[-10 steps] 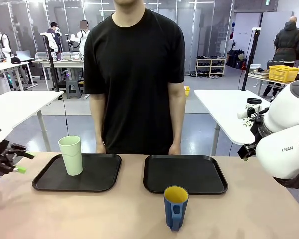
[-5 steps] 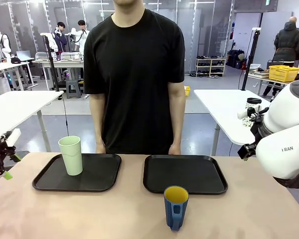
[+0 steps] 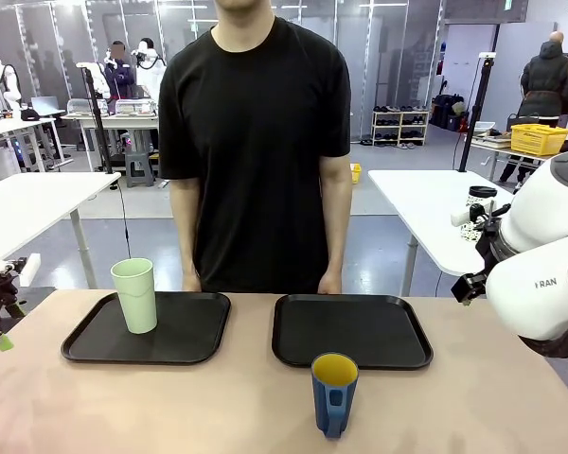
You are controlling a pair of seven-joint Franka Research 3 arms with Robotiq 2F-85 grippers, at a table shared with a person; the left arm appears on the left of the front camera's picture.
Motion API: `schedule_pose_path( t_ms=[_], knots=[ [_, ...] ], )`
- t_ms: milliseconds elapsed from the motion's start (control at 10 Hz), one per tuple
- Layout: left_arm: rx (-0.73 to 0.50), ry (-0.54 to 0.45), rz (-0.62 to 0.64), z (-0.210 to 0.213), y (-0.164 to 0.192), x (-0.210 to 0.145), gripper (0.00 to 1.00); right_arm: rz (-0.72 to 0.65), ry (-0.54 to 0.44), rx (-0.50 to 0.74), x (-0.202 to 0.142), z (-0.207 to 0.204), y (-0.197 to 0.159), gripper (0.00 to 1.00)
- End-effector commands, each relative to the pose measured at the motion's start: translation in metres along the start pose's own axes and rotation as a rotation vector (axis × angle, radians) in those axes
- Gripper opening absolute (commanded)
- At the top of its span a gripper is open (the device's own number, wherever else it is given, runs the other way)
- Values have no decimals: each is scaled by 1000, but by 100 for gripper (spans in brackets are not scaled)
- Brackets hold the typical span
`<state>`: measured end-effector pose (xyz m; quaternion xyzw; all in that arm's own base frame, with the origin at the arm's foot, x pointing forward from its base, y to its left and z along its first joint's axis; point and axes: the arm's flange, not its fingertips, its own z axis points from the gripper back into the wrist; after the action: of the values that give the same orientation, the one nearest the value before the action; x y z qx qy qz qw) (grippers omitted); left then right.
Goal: Sort and store the cups by type.
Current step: Pick up the Handle plastic cup and place it into the empty Flat Tray.
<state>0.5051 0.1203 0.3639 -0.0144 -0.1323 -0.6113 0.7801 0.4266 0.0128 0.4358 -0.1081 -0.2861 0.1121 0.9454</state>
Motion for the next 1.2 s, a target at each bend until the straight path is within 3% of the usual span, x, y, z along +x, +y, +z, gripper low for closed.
schedule_pose_path(
  t_ms=[0, 1100],
  knots=[
    [21, -22, -16, 5, 1, 2, 100, 1, 0, -2, -2, -1, -1, 100],
    [21, -22, -16, 5, 1, 2, 100, 1, 0, -2, -2, -1, -1, 100]
  ],
)
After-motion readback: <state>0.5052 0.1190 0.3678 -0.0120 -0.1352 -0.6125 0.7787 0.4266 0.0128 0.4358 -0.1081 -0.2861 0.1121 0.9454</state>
